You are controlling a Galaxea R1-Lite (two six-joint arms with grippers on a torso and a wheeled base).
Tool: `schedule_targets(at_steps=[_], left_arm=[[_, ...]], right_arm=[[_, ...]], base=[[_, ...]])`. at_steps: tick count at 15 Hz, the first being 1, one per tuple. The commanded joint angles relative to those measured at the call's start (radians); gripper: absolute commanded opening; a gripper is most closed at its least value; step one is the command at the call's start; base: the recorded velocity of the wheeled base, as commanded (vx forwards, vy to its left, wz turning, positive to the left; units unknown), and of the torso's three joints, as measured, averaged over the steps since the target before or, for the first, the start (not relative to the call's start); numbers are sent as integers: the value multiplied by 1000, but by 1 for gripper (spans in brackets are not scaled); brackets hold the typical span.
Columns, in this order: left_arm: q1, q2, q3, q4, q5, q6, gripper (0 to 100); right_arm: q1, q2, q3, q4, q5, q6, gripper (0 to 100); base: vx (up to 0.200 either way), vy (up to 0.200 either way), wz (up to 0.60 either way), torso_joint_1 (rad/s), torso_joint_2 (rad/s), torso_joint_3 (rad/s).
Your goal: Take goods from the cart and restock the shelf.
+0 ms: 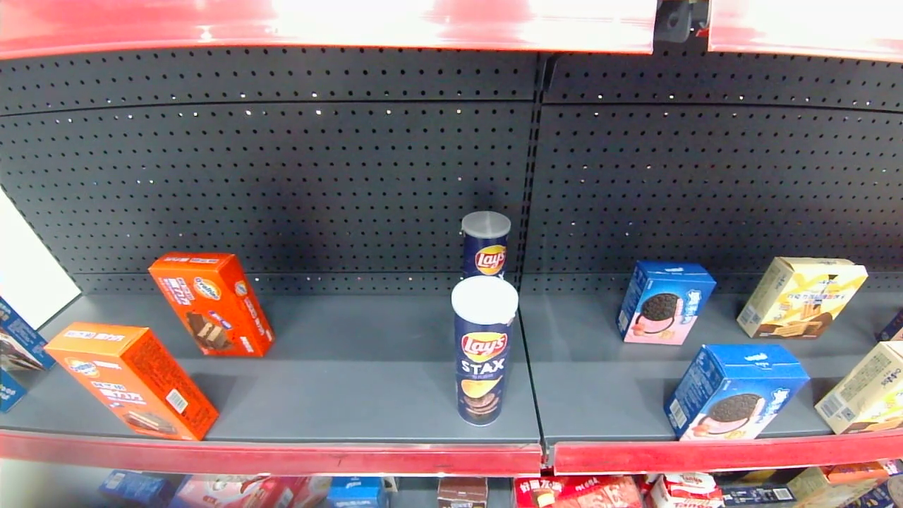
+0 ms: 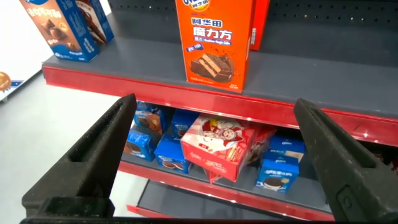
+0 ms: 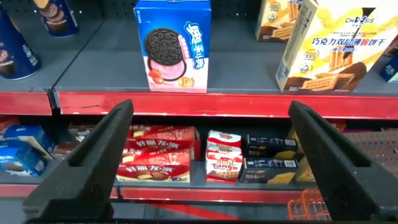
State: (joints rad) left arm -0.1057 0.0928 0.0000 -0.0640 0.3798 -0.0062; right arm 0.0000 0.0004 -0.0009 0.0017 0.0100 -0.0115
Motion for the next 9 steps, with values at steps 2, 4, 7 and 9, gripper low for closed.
schedule_targets(at_steps=[2,4,7,9], left_arm=[[0,1,0,0,1,0,100],[0,2,0,0,1,-1,100],[0,1,0,0,1,-1,100],[0,1,0,0,1,0,100]], right_arm=[[0,0,1,0,1,1,100],[0,0,1,0,4,-1,100],[0,0,1,0,5,-1,100],[0,0,1,0,5,-1,100]], base=[[0,0,0,0,0,0],[0,0,0,0,0,0],[0,0,0,0,0,0],[0,0,0,0,0,0]])
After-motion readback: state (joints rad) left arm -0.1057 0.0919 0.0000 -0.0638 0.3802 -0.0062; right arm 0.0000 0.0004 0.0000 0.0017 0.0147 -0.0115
